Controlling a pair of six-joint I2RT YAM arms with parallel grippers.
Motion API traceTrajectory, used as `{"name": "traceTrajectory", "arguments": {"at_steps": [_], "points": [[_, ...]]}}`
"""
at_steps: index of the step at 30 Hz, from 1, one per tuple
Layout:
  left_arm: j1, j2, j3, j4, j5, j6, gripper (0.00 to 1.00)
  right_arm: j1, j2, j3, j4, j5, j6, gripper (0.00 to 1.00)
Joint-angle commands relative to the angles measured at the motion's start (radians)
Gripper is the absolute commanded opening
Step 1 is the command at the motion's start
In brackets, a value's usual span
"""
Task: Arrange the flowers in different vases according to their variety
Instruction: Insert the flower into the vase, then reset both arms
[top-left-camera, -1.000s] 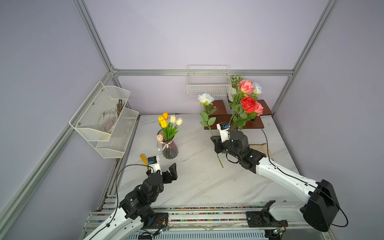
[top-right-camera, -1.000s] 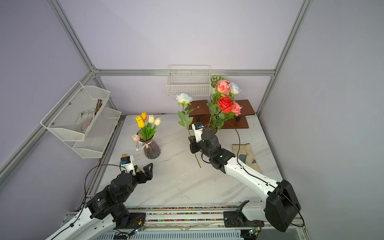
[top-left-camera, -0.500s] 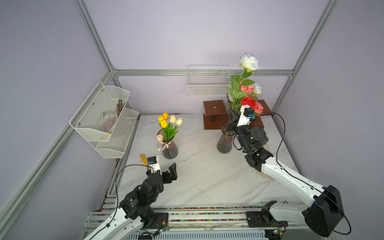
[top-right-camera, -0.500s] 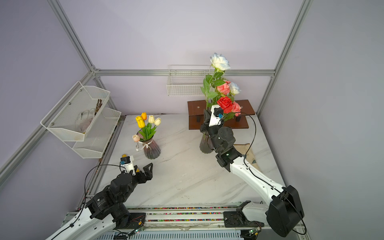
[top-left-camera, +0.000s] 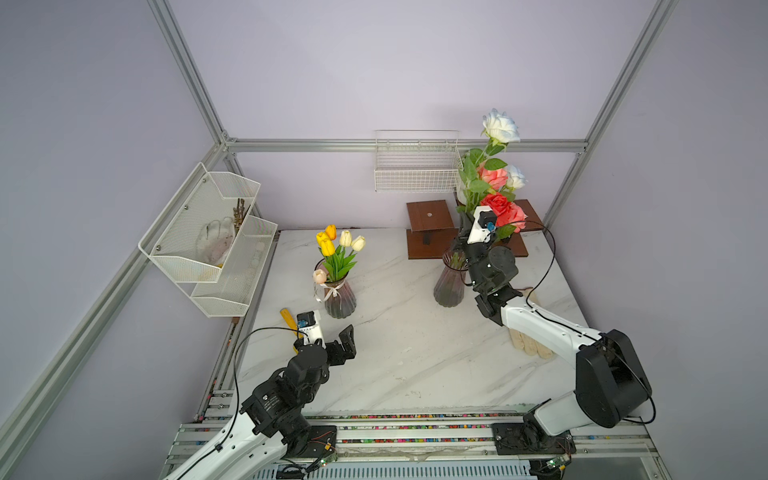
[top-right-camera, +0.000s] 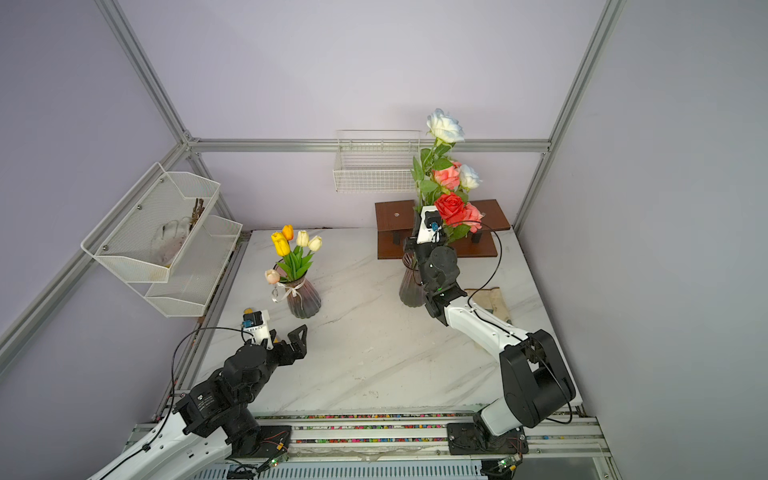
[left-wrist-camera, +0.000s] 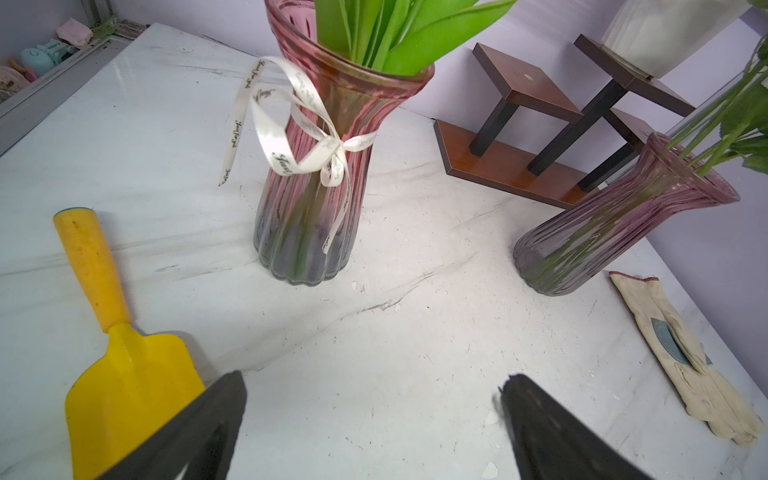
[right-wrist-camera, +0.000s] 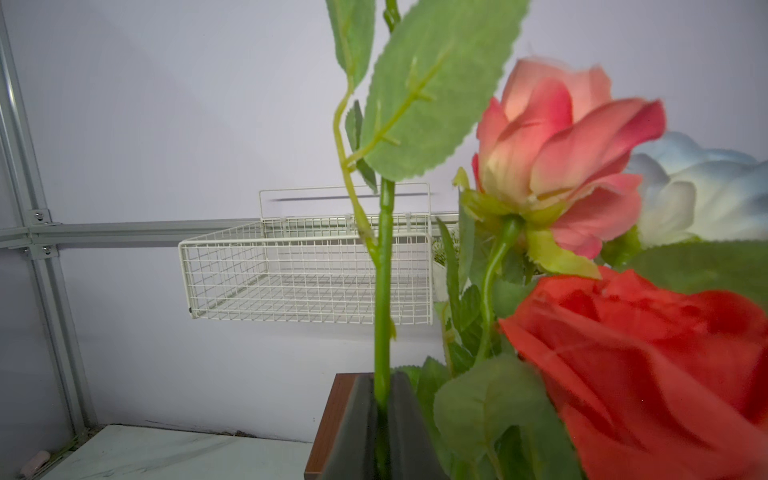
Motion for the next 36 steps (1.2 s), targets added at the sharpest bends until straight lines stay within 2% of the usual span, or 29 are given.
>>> {"name": "traceTrajectory", "arguments": {"at_steps": [1,2,5,8,11,14,16,18,23,27,31,33,36], "points": [[0.004,0.012,0.002,0.061,0.007,0.014,1.00,-0.007,0.011,-0.046,0.093,-0.001,0.008,0.07],[0.004,0.018,0.002,0.069,0.010,0.018,1.00,-0.007,0.008,-0.059,0.097,-0.003,0.014,0.16],[0.004,0.045,0.019,0.097,0.025,0.032,1.00,-0.006,-0.027,-0.094,0.072,-0.023,0.046,0.54],[0.004,0.085,0.053,0.131,0.054,0.059,1.00,-0.003,-0.111,-0.126,-0.004,-0.069,0.085,0.71],[0.004,0.124,0.102,0.168,0.083,0.093,1.00,0.000,-0.227,-0.159,-0.109,-0.171,0.115,0.76],[0.003,0.164,0.166,0.190,0.111,0.133,1.00,0.018,-0.343,-0.176,-0.245,-0.215,0.141,0.81],[0.004,0.188,0.212,0.187,0.122,0.155,1.00,0.025,-0.420,-0.191,-0.332,-0.237,0.157,0.88],[0.004,0.195,0.256,0.171,0.137,0.180,1.00,0.029,-0.508,-0.210,-0.436,-0.245,0.176,0.99],[0.004,0.112,0.291,0.100,0.113,0.204,1.00,0.030,-0.752,-0.307,-0.659,-0.197,0.217,0.99],[0.003,-0.028,0.226,0.060,0.075,0.202,1.00,0.030,-0.958,-0.427,-0.787,-0.194,0.206,0.99],[0.004,-0.141,0.132,0.021,-0.032,0.192,1.00,0.030,-1.112,-0.564,-0.818,-0.179,0.199,0.99],[0.004,-0.174,0.083,0.033,-0.073,0.205,1.00,0.031,-1.138,-0.625,-0.814,-0.089,0.226,0.99],[0.010,-0.159,0.017,0.076,-0.186,0.212,1.00,0.028,-1.100,-0.703,-0.736,0.016,0.231,0.99]]}}
